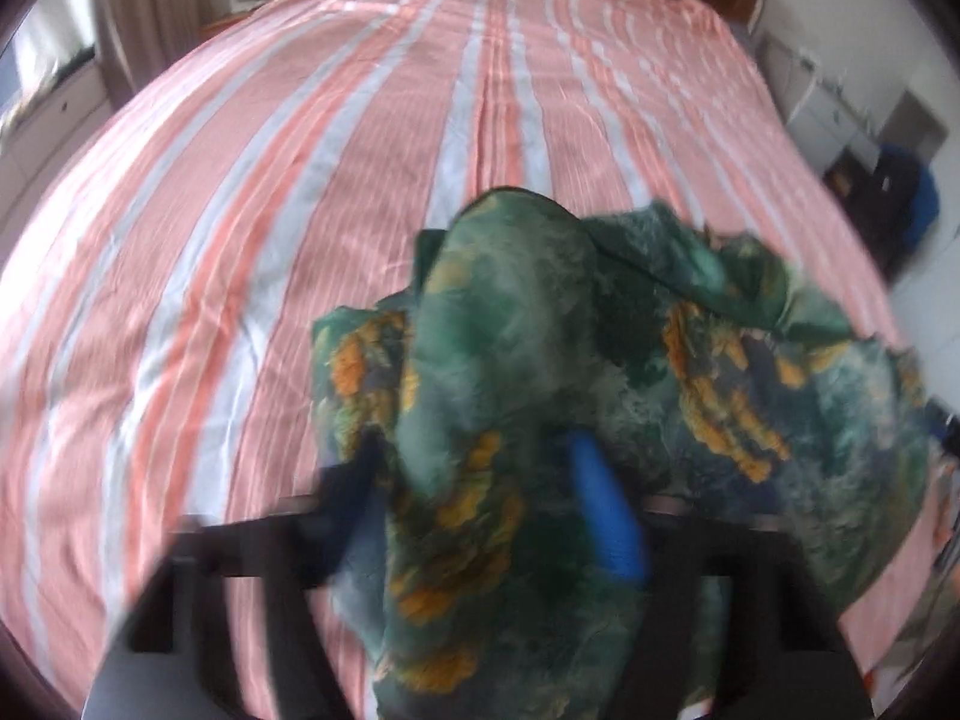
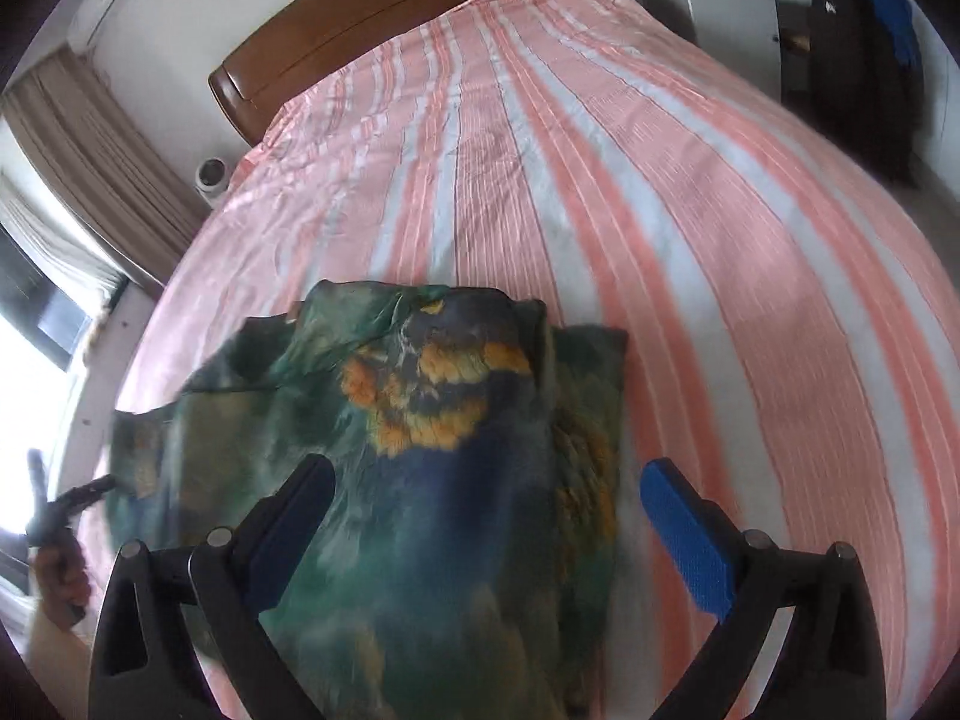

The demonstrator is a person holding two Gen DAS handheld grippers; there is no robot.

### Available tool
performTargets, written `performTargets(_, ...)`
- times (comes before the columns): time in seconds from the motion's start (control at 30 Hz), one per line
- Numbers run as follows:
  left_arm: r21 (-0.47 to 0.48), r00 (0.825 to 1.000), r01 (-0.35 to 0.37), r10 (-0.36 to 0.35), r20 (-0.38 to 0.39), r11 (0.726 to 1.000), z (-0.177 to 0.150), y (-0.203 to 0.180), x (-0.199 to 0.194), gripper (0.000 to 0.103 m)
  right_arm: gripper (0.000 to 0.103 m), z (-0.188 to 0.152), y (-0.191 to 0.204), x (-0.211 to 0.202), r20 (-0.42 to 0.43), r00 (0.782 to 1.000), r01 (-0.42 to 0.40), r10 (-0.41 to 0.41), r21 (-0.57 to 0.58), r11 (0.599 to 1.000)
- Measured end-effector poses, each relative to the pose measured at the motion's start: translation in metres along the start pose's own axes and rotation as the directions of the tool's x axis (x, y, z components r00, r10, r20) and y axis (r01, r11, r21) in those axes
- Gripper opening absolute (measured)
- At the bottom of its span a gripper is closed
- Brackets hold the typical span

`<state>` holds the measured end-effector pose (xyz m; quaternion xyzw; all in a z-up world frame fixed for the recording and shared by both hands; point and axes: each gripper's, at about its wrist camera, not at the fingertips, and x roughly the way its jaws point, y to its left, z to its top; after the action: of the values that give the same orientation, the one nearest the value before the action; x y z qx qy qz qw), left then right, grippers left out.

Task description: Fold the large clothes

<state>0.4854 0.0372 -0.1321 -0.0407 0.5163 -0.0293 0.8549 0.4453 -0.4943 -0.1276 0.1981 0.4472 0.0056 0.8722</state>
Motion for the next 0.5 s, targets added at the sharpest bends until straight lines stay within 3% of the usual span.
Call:
performTargets(0.03,0.036,0.999,-0.039,0.040,-0.013,0.999,-0.001,-0.008,0.003,0.012,0.095,0.001,0.000,0.009,-0.002,1.000,0.000,0.000,0.006,1.000)
performTargets(0.07,0.072,0.997,-0.074,0.074,0.006,0.995,-0.003,-0.014,-0.002,0.009,0.068,0.002,0.003,0.018,-0.016,1.000,-0.011,0.011,0.019,1.000)
performTargets(0.1,0.098,0.996,-0.092,0.090,0.028,0.991,-0.005,-0.018,-0.009,0.008,0.031,0.002,0.007,0.026,-0.036,0.999,-0.006,0.007,0.023,1.000)
performTargets(0.13,0.129,0.993,-0.104,0.095,0.072,0.986,-0.008,-0.021,-0.026,0.008,0.018,0.001,0.012,0.028,-0.048,0.998,0.043,-0.042,0.008,0.999)
performTargets(0.2,0.123,0.990,-0.088,0.073,0.123,0.989,-0.004,-0.019,-0.052,0.008,0.013,0.007,0.028,0.015,-0.030,0.994,0.103,-0.105,-0.057,0.993)
performTargets(0.3,0.088,0.972,-0.047,0.025,0.235,0.995,0.017,-0.015,-0.091,0.008,0.012,0.026,0.053,-0.027,0.084,0.991,0.120,-0.108,-0.144,0.982)
performTargets(0.4,0.106,0.907,-0.150,0.094,0.410,0.983,0.040,-0.031,-0.104,0.008,0.012,0.048,0.084,-0.059,0.248,0.962,0.172,-0.116,-0.220,0.960)
performTargets(0.47,0.092,0.879,-0.219,0.156,0.450,0.971,0.053,-0.037,-0.088,0.008,0.012,0.060,0.097,-0.064,0.340,0.933,0.209,-0.118,-0.244,0.947)
performTargets(0.5,0.077,0.873,-0.248,0.188,0.450,0.966,0.060,-0.036,-0.070,0.008,0.012,0.067,0.101,-0.061,0.367,0.922,0.223,-0.123,-0.245,0.943)
